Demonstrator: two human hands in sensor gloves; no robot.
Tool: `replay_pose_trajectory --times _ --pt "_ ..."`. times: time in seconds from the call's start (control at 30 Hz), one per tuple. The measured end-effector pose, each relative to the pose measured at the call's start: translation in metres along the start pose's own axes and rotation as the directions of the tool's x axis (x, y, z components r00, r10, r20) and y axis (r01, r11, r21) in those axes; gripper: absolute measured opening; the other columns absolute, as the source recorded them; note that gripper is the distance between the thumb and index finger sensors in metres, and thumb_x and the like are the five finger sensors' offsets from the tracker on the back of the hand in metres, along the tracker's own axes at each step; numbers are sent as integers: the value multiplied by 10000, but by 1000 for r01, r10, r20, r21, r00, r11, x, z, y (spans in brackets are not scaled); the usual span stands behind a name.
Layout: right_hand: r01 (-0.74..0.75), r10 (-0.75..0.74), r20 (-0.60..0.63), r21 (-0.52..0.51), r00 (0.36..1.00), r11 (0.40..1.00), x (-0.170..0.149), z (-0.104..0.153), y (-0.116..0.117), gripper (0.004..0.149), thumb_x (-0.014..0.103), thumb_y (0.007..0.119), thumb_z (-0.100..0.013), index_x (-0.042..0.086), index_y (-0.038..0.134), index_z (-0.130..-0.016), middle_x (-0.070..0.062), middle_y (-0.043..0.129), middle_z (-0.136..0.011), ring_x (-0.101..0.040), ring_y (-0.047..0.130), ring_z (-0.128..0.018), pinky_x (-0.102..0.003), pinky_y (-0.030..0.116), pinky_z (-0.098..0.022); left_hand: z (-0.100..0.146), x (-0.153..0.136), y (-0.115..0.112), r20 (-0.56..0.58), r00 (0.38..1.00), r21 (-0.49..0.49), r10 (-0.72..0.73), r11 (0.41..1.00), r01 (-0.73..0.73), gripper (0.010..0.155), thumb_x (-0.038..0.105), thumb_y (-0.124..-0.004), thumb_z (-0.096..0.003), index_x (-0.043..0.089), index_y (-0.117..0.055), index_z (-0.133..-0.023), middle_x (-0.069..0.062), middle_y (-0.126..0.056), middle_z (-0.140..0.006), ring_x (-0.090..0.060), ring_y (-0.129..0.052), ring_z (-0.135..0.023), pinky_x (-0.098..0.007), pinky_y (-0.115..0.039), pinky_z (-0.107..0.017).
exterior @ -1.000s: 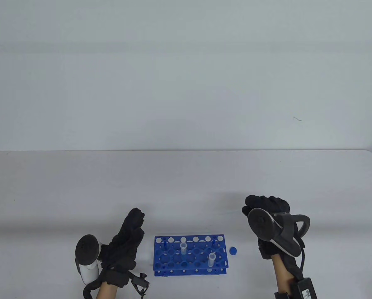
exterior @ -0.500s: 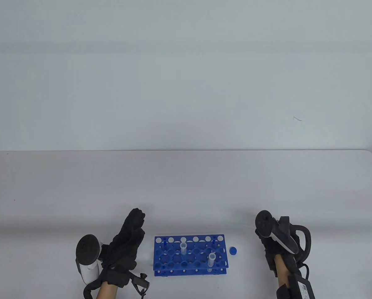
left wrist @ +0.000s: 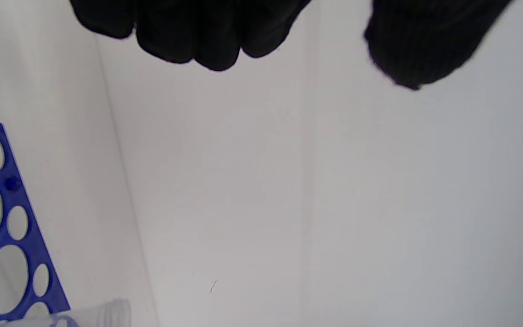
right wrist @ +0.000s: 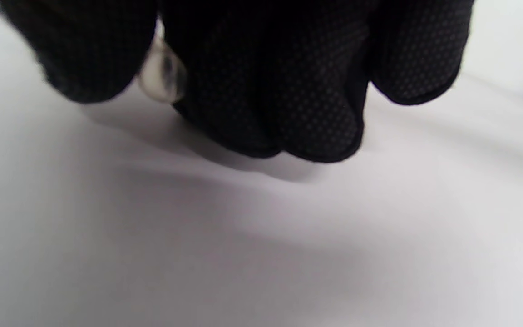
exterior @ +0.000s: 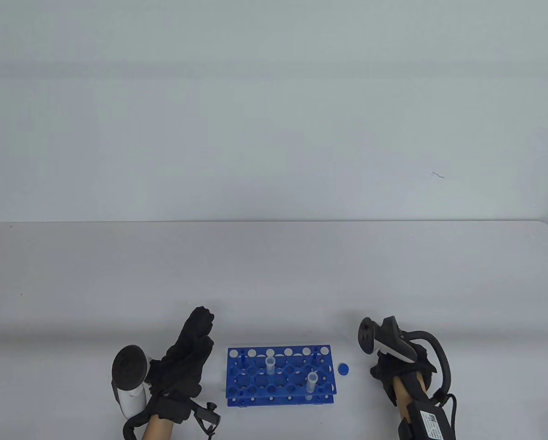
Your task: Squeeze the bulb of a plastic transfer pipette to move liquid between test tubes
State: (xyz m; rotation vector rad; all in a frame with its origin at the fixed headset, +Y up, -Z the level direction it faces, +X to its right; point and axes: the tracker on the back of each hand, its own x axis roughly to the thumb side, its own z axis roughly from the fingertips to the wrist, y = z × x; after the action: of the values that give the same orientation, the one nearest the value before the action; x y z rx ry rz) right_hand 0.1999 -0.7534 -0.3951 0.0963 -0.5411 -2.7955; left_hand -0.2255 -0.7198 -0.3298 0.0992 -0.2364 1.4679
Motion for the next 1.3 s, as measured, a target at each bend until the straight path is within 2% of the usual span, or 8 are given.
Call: replay_pose_trajectory --times 0.4,0.57,0.67,0.8,0.93,1.0,1.13,1.3 --pt "-68 69 -31 50 997 996 8 1 0 508 509 821 -292 219 849 -709 55 994 -554 -164 991 -463 -513 764 -559 0 0 -1 1 1000 -5 -4 1000 4 922 678 -654 -452 182 -366 -1175 -152 -430 -1224 -401 -450 -1098 -616 -433 -810" --pt "122 -122 -2 -39 992 992 -9 19 -35 563 518 797 -306 195 846 -764 31 1000 -588 -182 990 -496 -521 751 -568 0 0 -1 3 1000 -7 -5 1000 5 922 678 -654 -452 181 -368 -1175 -152 -430 -1225 -402 -450 -1098 -617 -433 -810" --pt "404 -390 147 -76 909 912 -18 40 -64 641 526 793 -329 156 818 -851 -31 990 -701 -227 979 -571 -541 730 -577 1 0 -1 0 1000 -6 -4 1000 4 921 677 -654 -453 182 -368 -1175 -152 -429 -1225 -400 -449 -1098 -616 -433 -810" --pt "530 -459 379 -105 803 841 -15 73 -75 781 558 780 -333 116 704 -972 -92 897 -893 -289 919 -742 -550 710 -603 0 0 -1 1 1000 -10 -17 1000 17 920 677 -656 -453 183 -369 -1175 -153 -431 -1225 -401 -451 -1098 -617 -433 -810" --pt "621 -482 451 -236 751 747 -25 93 -70 849 598 755 -346 101 632 -1023 -106 842 -960 -311 884 -803 -497 743 -576 0 0 -2 0 1000 -14 -15 1000 15 920 675 -659 -452 182 -373 -1174 -153 -435 -1224 -407 -456 -1094 -618 -434 -808" --pt "731 -572 492 -227 656 643 -32 95 -67 870 604 750 -356 89 599 -1040 -127 807 -994 -342 849 -844 -517 722 -601 -1 0 -2 0 1000 -16 -20 1000 20 921 675 -659 -451 182 -374 -1174 -155 -435 -1224 -407 -455 -1095 -618 -434 -809" --pt "944 -723 615 -124 316 307 -38 95 -59 881 597 754 -375 91 543 -1065 -158 728 -1062 -400 763 -927 -536 692 -625 -1 -1 -2 -4 999 -16 -31 999 31 921 675 -659 -452 181 -373 -1175 -153 -435 -1225 -408 -454 -1095 -618 -433 -809" --pt "968 -739 665 98 108 230 -31 85 -50 988 602 764 -376 95 331 -1105 -223 429 -1181 -517 427 -1059 -623 519 -709 -1 -1 -2 -3 999 -13 -48 999 48 921 674 -660 -451 180 -375 -1174 -154 -438 -1223 -406 -455 -1095 -618 -433 -809"
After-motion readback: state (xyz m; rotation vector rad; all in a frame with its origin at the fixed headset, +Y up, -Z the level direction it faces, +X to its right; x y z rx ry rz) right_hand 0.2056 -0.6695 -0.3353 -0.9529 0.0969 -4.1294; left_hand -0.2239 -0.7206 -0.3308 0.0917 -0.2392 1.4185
